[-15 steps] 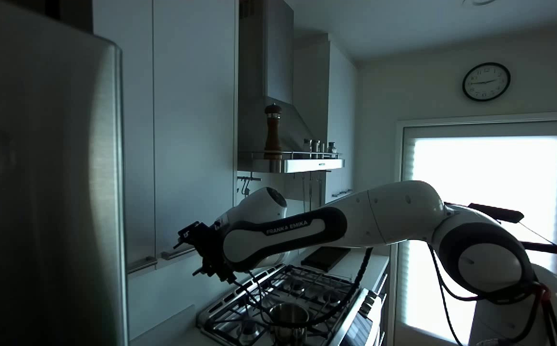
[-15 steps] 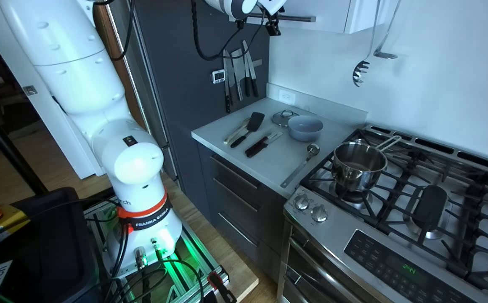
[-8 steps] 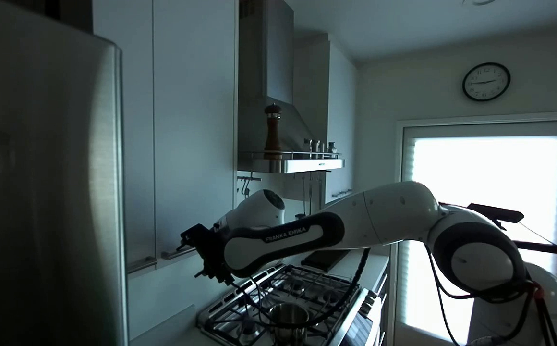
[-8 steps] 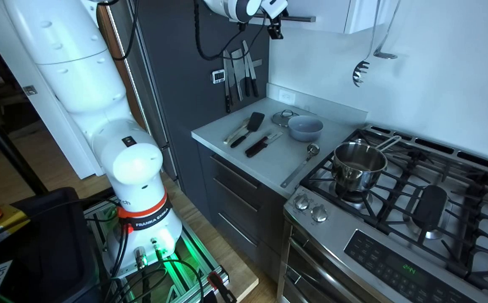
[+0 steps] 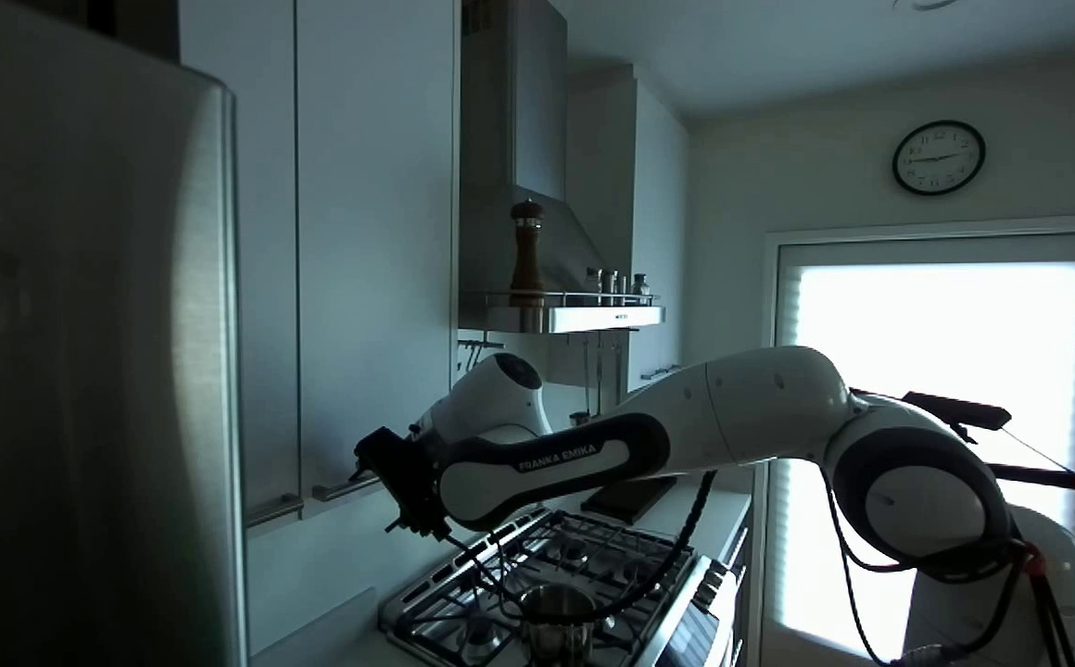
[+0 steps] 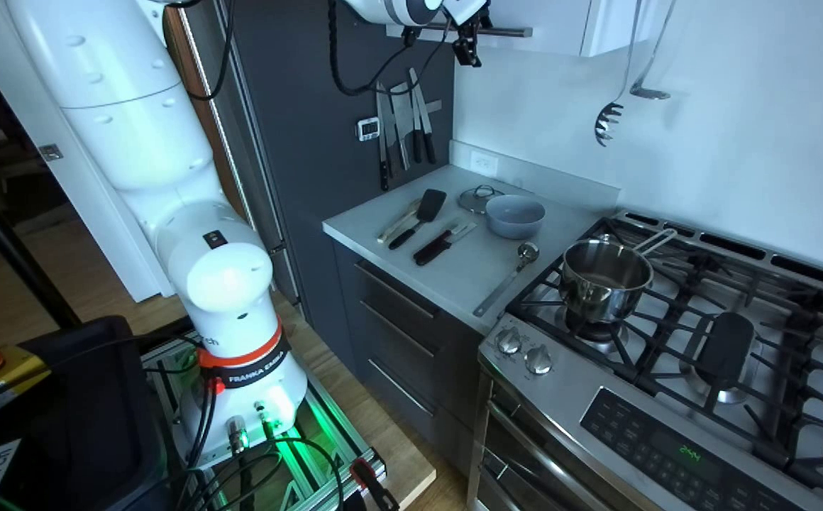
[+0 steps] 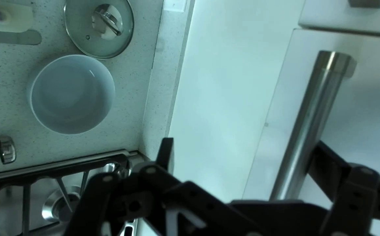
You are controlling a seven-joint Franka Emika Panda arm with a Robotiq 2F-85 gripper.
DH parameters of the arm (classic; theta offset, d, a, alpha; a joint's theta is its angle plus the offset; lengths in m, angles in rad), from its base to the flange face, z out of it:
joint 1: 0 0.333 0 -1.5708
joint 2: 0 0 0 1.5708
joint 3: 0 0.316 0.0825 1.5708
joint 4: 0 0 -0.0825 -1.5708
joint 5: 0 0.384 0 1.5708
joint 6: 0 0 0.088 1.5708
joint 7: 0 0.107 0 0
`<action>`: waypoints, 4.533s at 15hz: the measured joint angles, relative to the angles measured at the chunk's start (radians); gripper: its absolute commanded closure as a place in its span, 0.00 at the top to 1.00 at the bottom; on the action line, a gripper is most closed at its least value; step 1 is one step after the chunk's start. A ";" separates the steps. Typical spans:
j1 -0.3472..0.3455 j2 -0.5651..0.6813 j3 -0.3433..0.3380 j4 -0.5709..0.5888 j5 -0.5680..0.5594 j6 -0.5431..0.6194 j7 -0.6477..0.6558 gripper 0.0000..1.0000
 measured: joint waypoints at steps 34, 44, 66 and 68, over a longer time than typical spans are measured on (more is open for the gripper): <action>0.017 -0.224 -0.144 -0.148 0.334 -0.317 -0.802 1.00; 0.011 -0.221 -0.163 -0.112 0.337 -0.400 -0.831 1.00; -0.065 -0.185 -0.333 -0.004 0.457 -0.727 -1.228 1.00; -0.068 -0.184 -0.342 -0.001 0.466 -0.734 -1.247 1.00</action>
